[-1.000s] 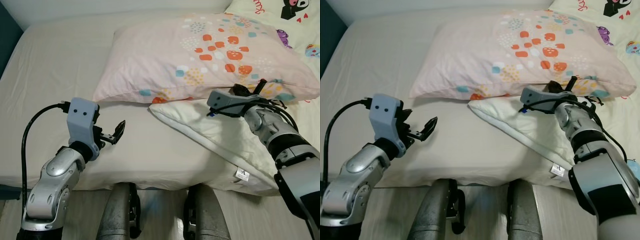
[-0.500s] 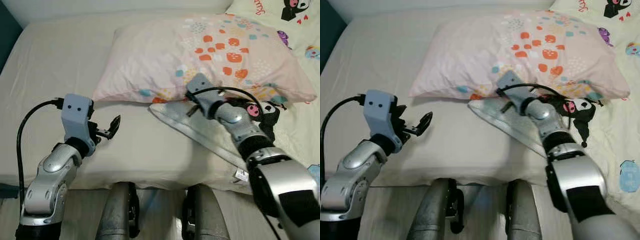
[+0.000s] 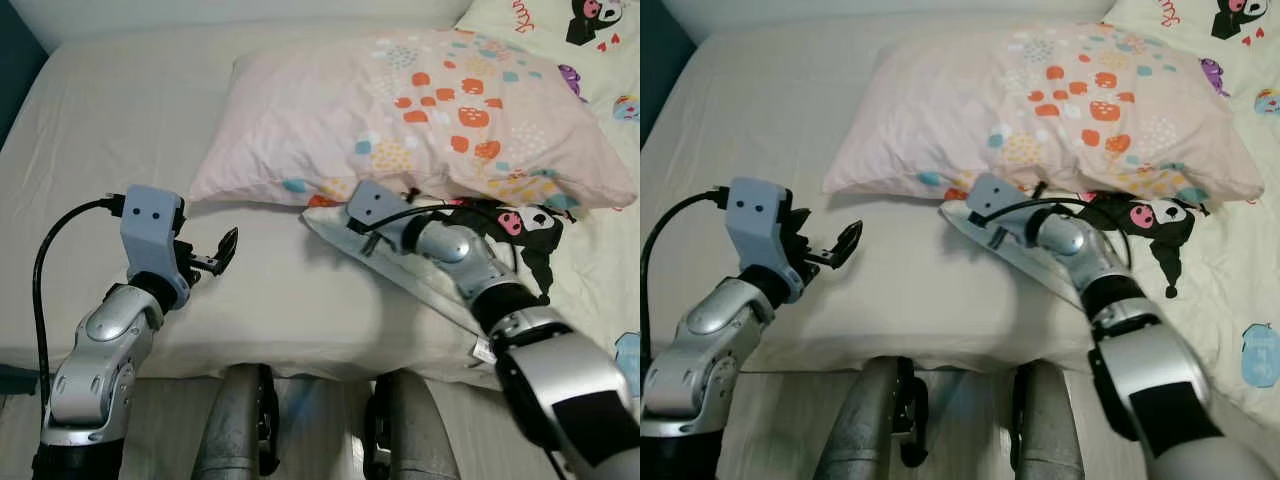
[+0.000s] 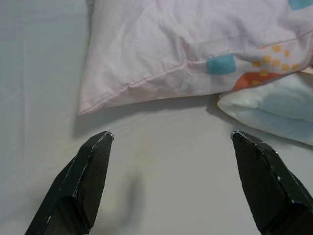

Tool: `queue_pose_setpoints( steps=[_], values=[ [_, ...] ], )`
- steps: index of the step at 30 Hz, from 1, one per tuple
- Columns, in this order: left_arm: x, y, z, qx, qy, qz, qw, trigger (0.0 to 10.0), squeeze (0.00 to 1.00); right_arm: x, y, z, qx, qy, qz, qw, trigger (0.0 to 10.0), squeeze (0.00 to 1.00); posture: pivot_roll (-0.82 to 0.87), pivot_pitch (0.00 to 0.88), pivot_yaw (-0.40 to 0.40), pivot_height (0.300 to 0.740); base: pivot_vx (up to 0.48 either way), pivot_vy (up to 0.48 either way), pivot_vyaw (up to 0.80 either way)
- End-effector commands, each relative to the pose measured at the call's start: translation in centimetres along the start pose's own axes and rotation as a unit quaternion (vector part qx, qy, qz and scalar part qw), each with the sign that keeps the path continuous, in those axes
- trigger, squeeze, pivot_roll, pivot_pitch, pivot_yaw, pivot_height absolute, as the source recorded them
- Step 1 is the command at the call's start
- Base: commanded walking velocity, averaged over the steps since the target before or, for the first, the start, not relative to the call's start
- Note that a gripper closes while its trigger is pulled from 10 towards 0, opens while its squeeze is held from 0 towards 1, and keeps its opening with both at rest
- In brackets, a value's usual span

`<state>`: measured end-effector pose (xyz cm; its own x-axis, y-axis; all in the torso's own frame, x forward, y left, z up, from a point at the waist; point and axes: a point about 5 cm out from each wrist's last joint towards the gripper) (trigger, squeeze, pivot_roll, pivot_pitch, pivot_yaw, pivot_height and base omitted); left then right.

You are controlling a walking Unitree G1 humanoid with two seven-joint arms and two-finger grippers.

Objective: Clean up the room

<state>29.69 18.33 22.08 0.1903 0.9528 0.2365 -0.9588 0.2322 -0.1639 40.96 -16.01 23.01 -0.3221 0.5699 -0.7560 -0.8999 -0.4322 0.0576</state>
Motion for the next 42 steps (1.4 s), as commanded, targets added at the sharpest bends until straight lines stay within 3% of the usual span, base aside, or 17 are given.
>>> queue_pose_setpoints(
  steps=[1,4,6,8,11,14,19,26,27,30,41,42],
  values=[
    [-0.1,0.4,-0.5,0.009,0.014,0.0,1.0,10.0,0.0,-0.1,0.2,-1.0,0.037,0.032,-0.015,0.999,10.0,1.0,0.16,0.453,0.038,0.627,0.0,0.0,0.0],
    [-0.4,0.4,-0.3,0.003,0.024,-0.008,1.0,10.0,0.0,-0.6,0.4,-1.3,0.05,0.052,-0.027,0.997,10.0,1.0,0.16,0.454,0.037,0.627,0.0,0.0,0.0],
    [-1.8,0.6,0.6,-0.025,0.077,-0.057,0.995,10.0,0.0,-1.1,0.7,-1.8,0.067,0.09,-0.036,0.993,10.0,1.0,0.16,0.459,0.037,0.627,0.0,0.0,0.0],
    [-1.8,0.6,0.6,-0.025,0.077,-0.057,0.995,10.0,0.0,-1.1,0.7,-1.8,0.067,0.09,-0.036,0.993,10.0,1.0,0.16,0.459,0.037,0.627,0.0,0.0,0.0],
    [-4.4,1.5,2.0,-0.056,0.095,-0.16,0.981,10.0,0.0,-1.4,1.0,-2.3,0.079,0.144,-0.048,0.985,10.0,1.0,0.17,0.464,0.038,0.627,0.0,0.0,0.0],
    [-5.4,1.9,2.3,-0.059,0.09,-0.19,0.976,10.0,0.0,-1.7,1.2,-2.5,0.081,0.18,-0.06,0.978,10.0,1.0,0.18,0.47,0.042,0.627,0.0,0.0,0.0],
    [-5.9,2.0,2.5,-0.059,0.087,-0.197,0.975,10.0,0.0,-2.7,1.5,-2.6,0.084,0.22,-0.088,0.968,10.0,1.0,0.19,0.478,0.05,0.627,0.0,0.0,0.0],
    [-5.5,2.2,2.8,-0.055,0.084,-0.189,0.977,10.0,0.0,-3.7,1.8,-2.5,0.082,0.249,-0.12,0.957,10.0,1.0,0.22,0.485,0.062,0.627,0.0,0.0,0.0],
    [-5.0,2.4,2.8,-0.05,0.076,-0.181,0.979,10.0,0.0,-4.4,2.1,-2.8,0.099,0.25,-0.14,0.953,10.0,0.0,0.23,0.486,0.065,0.627,0.0,0.0,0.0],
    [-4.4,2.5,2.7,-0.046,0.07,-0.163,0.983,10.0,0.0,-5.1,2.6,-3.2,0.119,0.258,-0.163,0.945,10.0,0.0,0.24,0.484,0.066,0.627,0.0,0.0,0.0],
    [-3.7,2.5,2.9,-0.044,0.057,-0.149,0.986,10.0,0.0,-5.1,3.5,-5.0,0.17,0.203,-0.159,0.951,10.0,0.0,0.26,0.475,0.076,0.627,0.0,0.0,0.0],
    [-3.7,2.5,2.9,-0.043,0.055,-0.146,0.987,10.0,0.0,-5.1,3.5,-5.0,0.171,0.192,-0.159,0.953,0.0,0.0,0.26,0.476,0.078,0.627,0.0,0.0,0.0]
  ],
)
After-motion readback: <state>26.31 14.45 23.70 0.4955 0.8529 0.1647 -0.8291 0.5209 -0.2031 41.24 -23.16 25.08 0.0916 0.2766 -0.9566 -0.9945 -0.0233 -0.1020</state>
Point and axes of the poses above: a point about 5 cm out from each wrist's last joint towards the gripper, its own y axis pointing back from the gripper into the wrist, its own z axis along the axis of the wrist's last joint, x = y × z, and after that the axes turned 10 degrees about -y, right-handed
